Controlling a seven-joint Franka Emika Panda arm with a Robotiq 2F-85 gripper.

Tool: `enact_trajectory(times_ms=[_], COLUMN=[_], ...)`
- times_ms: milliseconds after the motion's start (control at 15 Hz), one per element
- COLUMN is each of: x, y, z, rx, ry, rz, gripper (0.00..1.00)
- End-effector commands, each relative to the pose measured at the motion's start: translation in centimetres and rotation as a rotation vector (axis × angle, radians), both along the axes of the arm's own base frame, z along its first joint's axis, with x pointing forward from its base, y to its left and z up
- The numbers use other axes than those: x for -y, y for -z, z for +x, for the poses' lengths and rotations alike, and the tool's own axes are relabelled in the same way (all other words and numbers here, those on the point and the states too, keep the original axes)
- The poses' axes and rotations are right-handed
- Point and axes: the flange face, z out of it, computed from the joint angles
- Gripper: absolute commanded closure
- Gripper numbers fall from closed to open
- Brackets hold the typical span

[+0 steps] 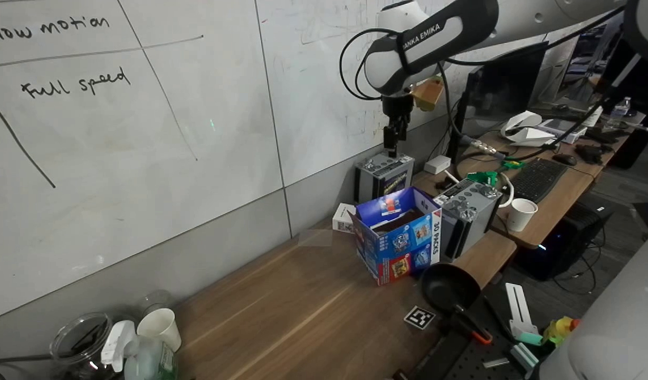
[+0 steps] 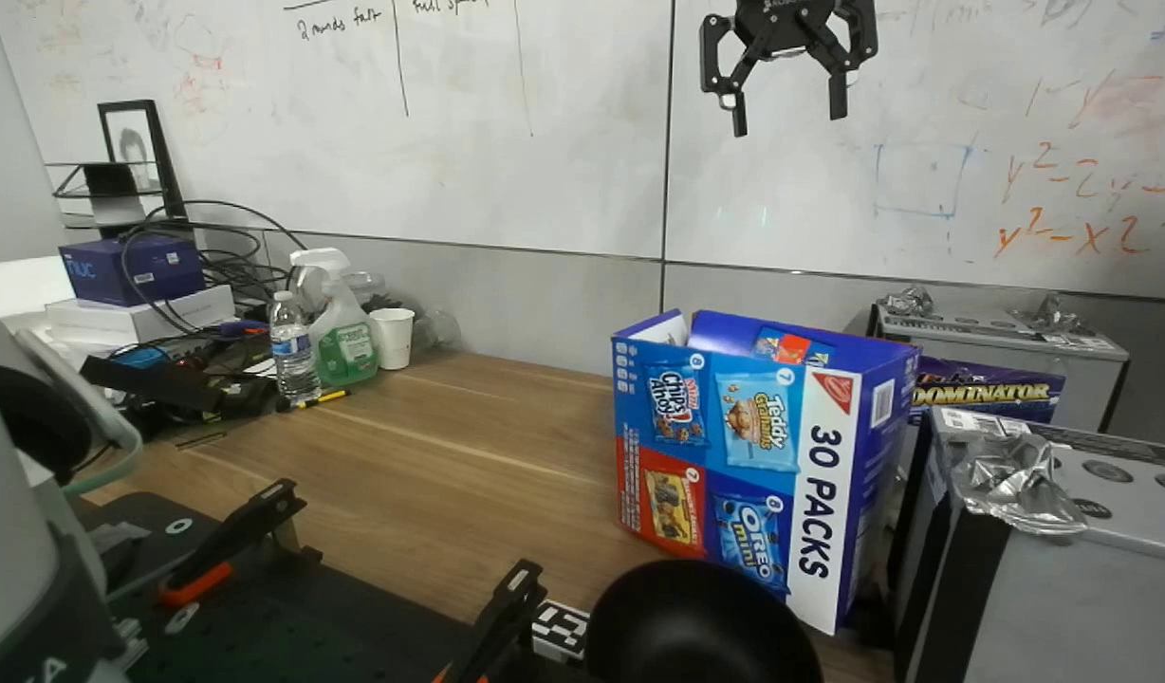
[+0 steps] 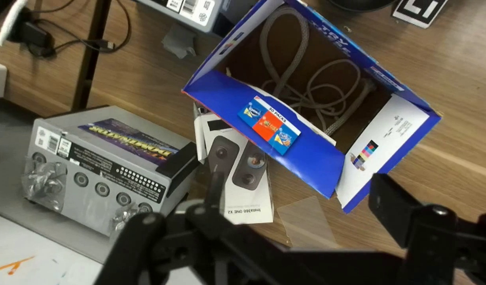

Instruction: Place the white ropes inside the blue box

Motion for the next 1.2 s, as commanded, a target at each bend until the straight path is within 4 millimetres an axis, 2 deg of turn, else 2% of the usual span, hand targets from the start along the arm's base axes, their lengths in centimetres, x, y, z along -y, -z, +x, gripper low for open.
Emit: enact_trajectory(times_ms=[0,267,467,600,733,867,1133], x=[-1.2,-4.6,-8.4,-11.1,-13.5,-14.7,-15.1], y=[-0.9,0.1,0.9,1.2,1.6,1.8,1.3], z=[-3.5,-8.7,-12.7,-14.7,-16.0,-16.7,-17.0], rx=[0.006,-0.044,0.007,0.068,0.117,0.090,0.113], ry=[0.187,0.385,0.502,0.538,0.546,0.515,0.523], rz=[0.035,0.139,0.173,0.190,0.184,0.192,0.188], gripper=[0.00,0.00,0.00,0.00,0.00,0.00,0.00])
